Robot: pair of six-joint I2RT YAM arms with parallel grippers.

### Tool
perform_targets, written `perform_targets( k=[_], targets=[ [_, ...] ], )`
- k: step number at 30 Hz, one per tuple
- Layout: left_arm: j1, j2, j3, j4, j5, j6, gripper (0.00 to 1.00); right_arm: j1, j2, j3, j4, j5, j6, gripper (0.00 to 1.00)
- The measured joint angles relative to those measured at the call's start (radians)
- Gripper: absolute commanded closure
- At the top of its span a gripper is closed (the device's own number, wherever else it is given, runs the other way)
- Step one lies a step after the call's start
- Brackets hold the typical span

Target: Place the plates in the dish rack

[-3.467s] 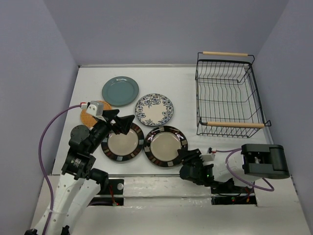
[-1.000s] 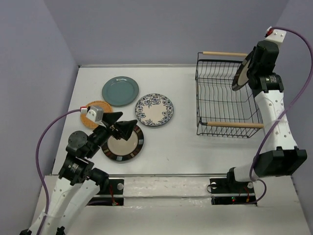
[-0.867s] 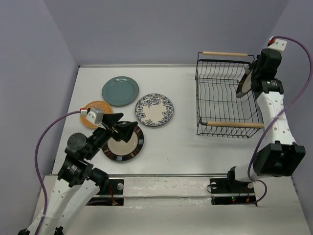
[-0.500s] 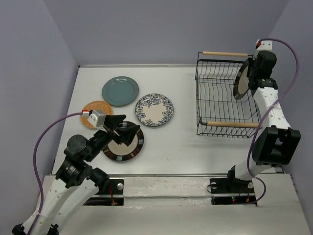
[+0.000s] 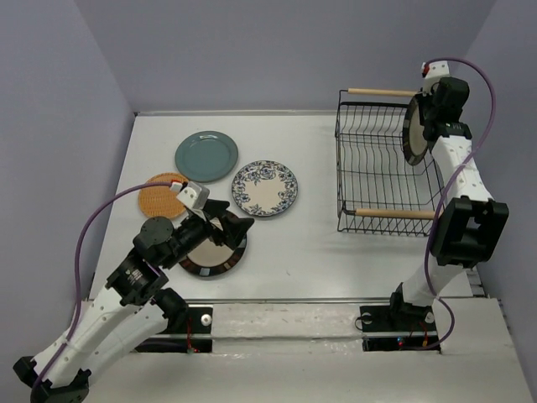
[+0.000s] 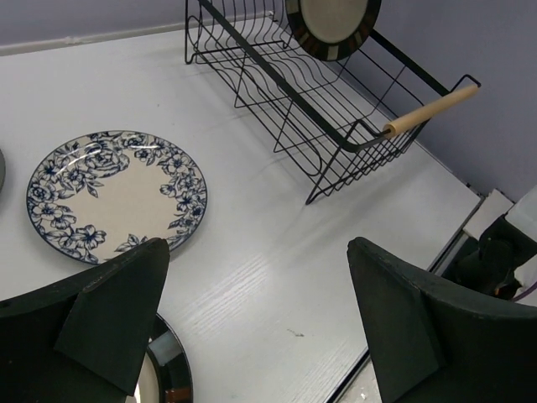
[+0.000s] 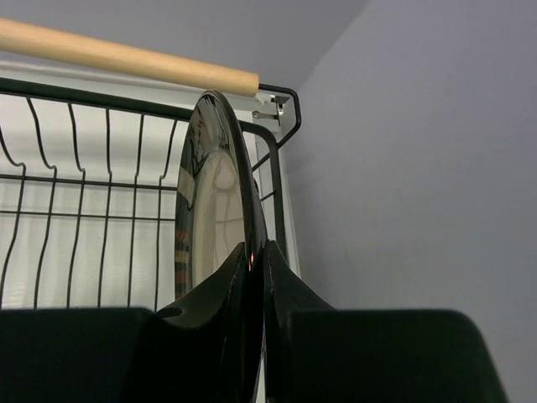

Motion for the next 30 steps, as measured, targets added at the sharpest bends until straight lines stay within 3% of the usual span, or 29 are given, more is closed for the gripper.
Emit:
perform_targets(
  k=[12, 30],
  targets=[
    [-0.005, 0.06, 0.013, -0.006, -0.083, 0.021, 0.01, 0.0, 0.084, 0.032, 0.017, 0.014, -0.105, 0.93],
    [-0.005, 0.113, 0.013, -0.013, -0.116, 0.024, 0.01, -0.006, 0.135, 0.022, 0.074, 0.048, -0.077, 0.93]
  ],
)
